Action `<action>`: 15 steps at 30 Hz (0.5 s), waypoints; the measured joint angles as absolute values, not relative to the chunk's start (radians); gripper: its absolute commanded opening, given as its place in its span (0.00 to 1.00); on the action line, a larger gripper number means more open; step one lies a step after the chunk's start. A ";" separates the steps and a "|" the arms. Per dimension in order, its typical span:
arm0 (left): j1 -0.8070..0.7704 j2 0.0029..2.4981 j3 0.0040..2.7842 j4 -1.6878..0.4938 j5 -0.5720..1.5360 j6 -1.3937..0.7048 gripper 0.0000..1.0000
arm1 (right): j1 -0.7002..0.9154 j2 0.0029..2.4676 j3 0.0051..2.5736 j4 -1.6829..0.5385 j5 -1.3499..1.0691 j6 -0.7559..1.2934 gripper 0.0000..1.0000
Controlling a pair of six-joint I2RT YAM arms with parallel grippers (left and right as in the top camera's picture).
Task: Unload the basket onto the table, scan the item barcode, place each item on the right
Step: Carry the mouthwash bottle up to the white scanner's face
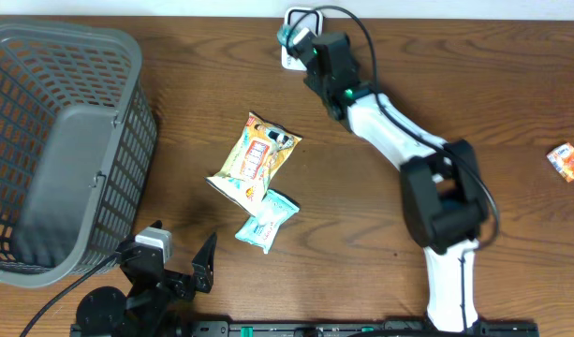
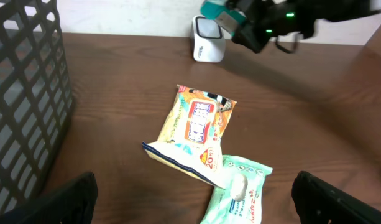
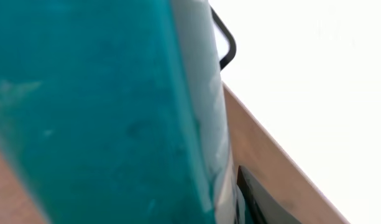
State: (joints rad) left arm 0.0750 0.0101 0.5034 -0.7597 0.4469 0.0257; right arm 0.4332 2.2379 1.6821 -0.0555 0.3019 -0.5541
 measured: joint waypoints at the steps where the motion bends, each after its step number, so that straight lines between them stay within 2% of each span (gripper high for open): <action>1: 0.075 0.010 0.503 -0.760 0.447 0.026 0.98 | 0.433 2.279 1.731 -0.058 0.322 -0.571 0.06; 6: 0.075 0.010 0.503 -0.760 0.447 0.026 0.98 | 0.434 2.440 1.927 -0.055 0.390 -0.623 0.06; 15: 0.075 0.010 0.503 -0.760 0.447 0.026 0.98 | 0.434 2.464 1.971 -0.059 0.417 -0.630 0.07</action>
State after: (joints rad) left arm 0.0750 0.0101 0.5034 -0.7597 0.4469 0.0257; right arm 0.4343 2.4638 1.9709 -0.0586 0.4171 -0.6304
